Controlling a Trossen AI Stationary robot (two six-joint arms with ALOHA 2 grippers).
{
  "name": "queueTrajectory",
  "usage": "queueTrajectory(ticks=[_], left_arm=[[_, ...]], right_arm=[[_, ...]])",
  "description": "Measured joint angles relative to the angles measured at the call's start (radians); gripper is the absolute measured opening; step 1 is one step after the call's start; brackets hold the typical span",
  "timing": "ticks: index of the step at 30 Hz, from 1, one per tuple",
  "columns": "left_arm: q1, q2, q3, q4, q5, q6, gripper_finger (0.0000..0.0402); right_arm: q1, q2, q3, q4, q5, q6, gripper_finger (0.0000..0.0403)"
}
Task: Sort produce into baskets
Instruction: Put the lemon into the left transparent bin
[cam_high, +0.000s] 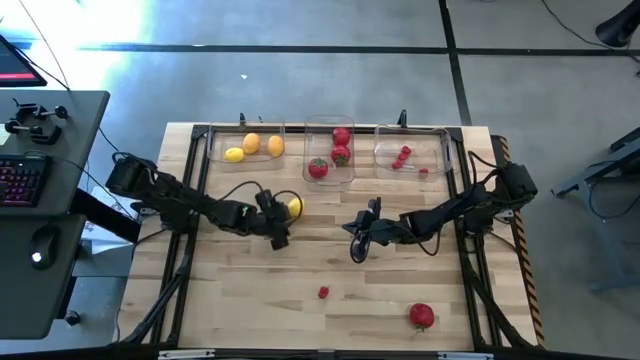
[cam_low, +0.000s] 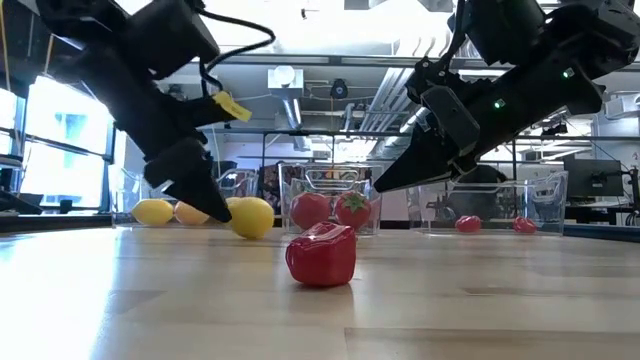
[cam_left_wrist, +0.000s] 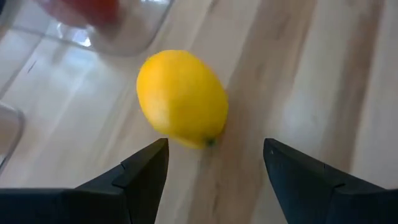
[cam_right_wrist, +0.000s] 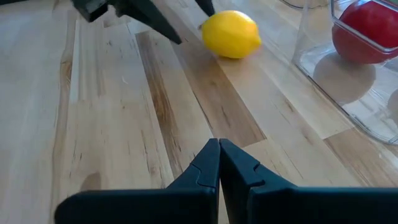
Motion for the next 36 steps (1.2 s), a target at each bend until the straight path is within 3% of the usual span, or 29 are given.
queueTrajectory(ticks=[10, 19, 28, 36], left_arm=[[0.042, 0.0, 0.0, 0.075, 0.049, -0.051, 0.025], [0.057, 0.0, 0.0, 0.105, 0.095, -0.227, 0.025], [0.071, 0.022, -0.001, 0.169, 0.063, -0.175, 0.0246], [0.112, 0.071, -0.001, 0.246, 0.131, -0.058, 0.0189]], right_arm=[[0.0, 0.0, 0.0, 0.0, -0.01, 0.0, 0.0], [-0.002, 0.0, 0.0, 0.04, 0.002, -0.003, 0.0], [-0.106, 0.108, 0.089, 0.128, -0.068, -0.107, 0.0], [-0.195, 0.275, 0.234, 0.031, 0.006, -0.099, 0.0]])
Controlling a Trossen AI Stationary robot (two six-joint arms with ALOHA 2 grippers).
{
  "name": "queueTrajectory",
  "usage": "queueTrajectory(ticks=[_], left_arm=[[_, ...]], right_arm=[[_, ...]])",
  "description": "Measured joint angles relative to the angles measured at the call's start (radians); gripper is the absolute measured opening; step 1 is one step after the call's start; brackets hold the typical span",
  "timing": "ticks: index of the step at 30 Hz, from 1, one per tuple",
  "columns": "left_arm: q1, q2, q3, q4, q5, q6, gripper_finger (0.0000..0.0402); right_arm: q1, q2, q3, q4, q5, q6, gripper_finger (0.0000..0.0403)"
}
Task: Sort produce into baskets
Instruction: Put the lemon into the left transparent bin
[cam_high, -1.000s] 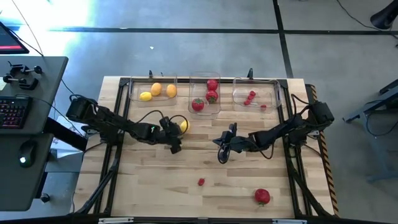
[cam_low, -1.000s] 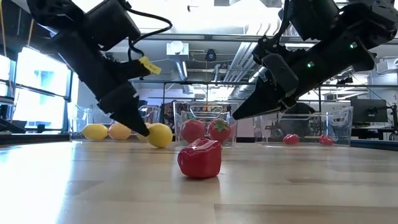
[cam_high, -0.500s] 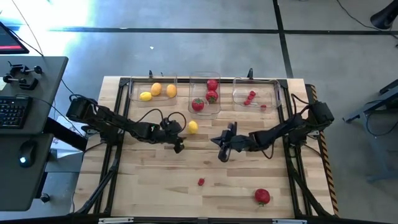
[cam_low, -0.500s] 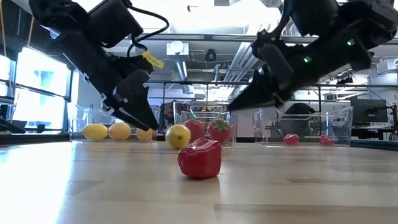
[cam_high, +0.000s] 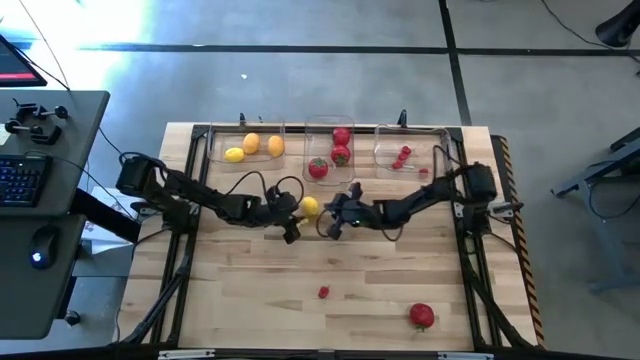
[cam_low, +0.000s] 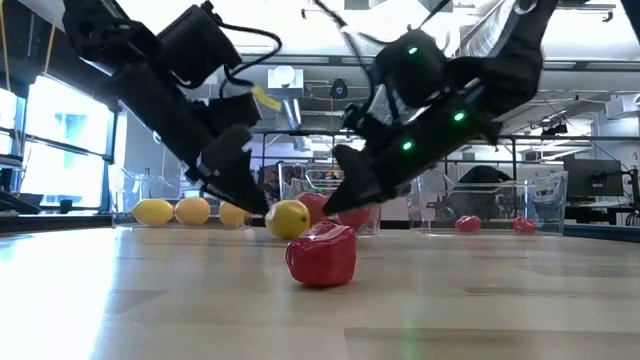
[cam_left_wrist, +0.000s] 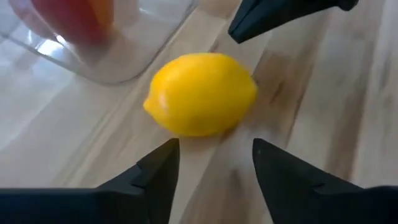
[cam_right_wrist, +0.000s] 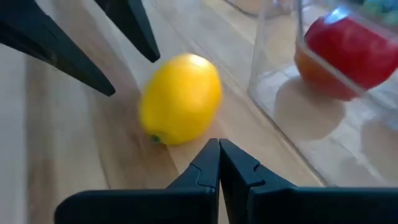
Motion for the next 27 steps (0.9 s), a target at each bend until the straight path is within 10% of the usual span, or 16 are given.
queueTrajectory(ticks=[27], left_arm=[[0.016, 0.069, 0.001, 0.006, 0.141, 0.015, 0.0074]], right_arm=[[0.023, 0.1, 0.227, -0.244, -0.027, 0.024, 0.0063]])
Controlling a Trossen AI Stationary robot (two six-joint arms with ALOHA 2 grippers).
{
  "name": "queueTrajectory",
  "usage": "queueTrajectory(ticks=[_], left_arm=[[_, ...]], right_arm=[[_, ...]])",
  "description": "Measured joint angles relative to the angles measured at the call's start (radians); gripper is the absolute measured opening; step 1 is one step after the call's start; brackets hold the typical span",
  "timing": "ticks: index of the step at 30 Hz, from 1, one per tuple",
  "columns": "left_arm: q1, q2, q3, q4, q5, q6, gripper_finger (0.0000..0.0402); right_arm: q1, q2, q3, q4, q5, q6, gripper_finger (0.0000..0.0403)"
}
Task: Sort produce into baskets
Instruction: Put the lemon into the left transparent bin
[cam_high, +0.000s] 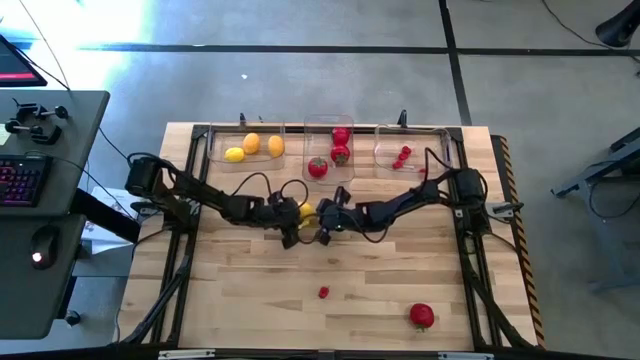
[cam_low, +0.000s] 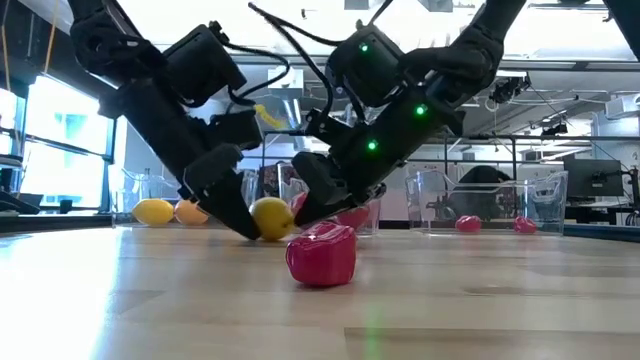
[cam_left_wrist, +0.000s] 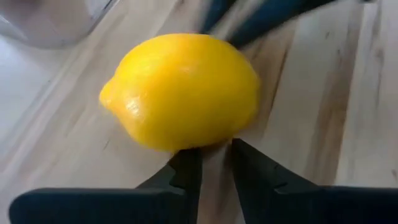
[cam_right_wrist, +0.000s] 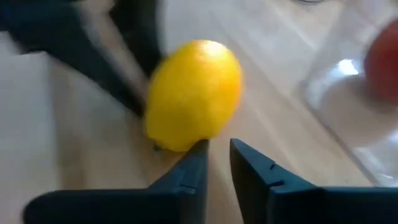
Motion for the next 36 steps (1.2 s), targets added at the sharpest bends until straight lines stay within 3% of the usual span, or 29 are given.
queueTrajectory(ticks=[6, 15, 19, 22, 36], left_arm=[[-0.017, -0.004, 0.001, -0.024, 0.014, -0.003, 0.0123], [-0.077, -0.073, 0.0, -0.189, -0.05, -0.07, 0.0211], [-0.094, -0.097, -0.001, -0.214, -0.151, -0.107, 0.0221], [-0.095, -0.099, -0.001, -0.222, -0.204, -0.155, 0.0221], [-0.126, -0.099, -0.001, -0.164, -0.226, -0.113, 0.0222]], right_arm=[[0.005, 0.008, -0.002, 0.039, -0.051, -0.03, 0.0007], [0.008, 0.009, -0.002, 0.093, -0.075, -0.03, 0.0004], [0.012, 0.009, 0.0, 0.123, -0.1, -0.051, 0.0002], [0.02, 0.009, 0.0, 0.116, -0.048, -0.057, 0.0001], [0.012, 0.008, -0.001, 0.101, 0.053, -0.037, 0.0]])
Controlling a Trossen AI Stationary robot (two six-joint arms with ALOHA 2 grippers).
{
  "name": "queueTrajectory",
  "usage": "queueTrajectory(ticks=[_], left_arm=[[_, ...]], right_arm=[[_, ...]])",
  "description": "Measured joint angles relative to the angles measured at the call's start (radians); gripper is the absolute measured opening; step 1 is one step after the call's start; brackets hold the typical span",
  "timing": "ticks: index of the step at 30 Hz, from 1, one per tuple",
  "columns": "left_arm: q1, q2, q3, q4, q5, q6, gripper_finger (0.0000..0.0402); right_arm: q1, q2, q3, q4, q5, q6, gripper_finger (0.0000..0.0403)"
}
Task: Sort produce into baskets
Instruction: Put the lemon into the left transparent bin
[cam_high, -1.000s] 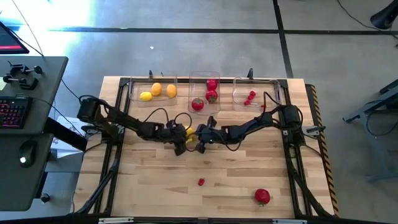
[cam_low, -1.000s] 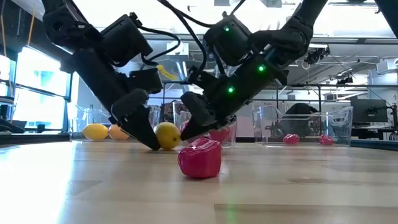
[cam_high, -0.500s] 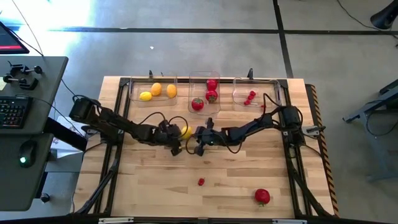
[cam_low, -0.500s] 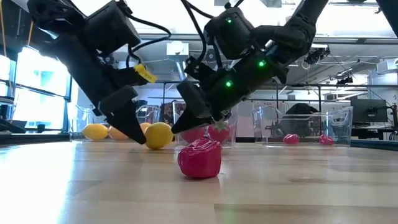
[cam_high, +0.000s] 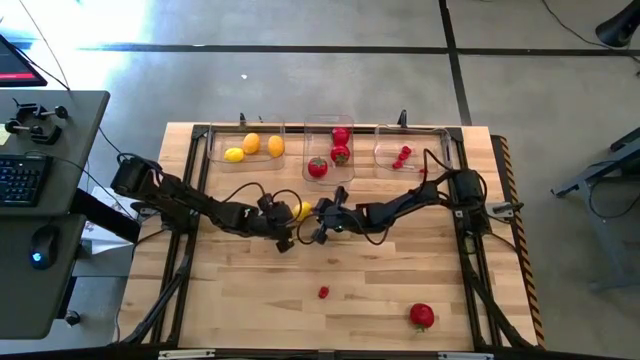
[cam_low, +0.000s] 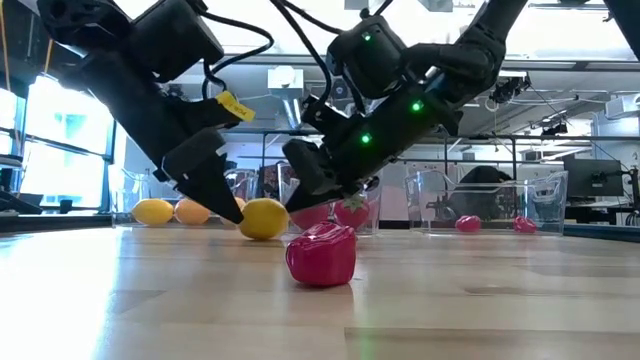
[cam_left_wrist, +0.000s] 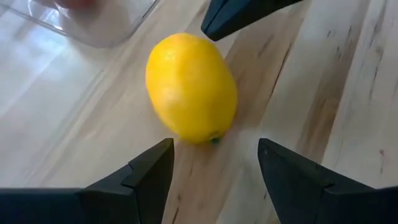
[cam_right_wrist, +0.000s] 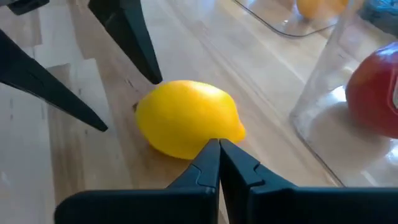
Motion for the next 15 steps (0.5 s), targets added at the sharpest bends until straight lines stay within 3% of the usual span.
queueTrajectory(ticks=[5, 15], left_arm=[[0.014, 0.0, 0.0, 0.012, 0.002, 0.03, 0.0222], [0.019, 0.0, 0.0, 0.082, 0.09, 0.008, 0.0222]], right_arm=[[-0.01, 0.0, 0.0, -0.001, 0.036, 0.009, 0.0], [-0.01, 0.018, -0.001, -0.014, -0.016, 0.068, 0.0]])
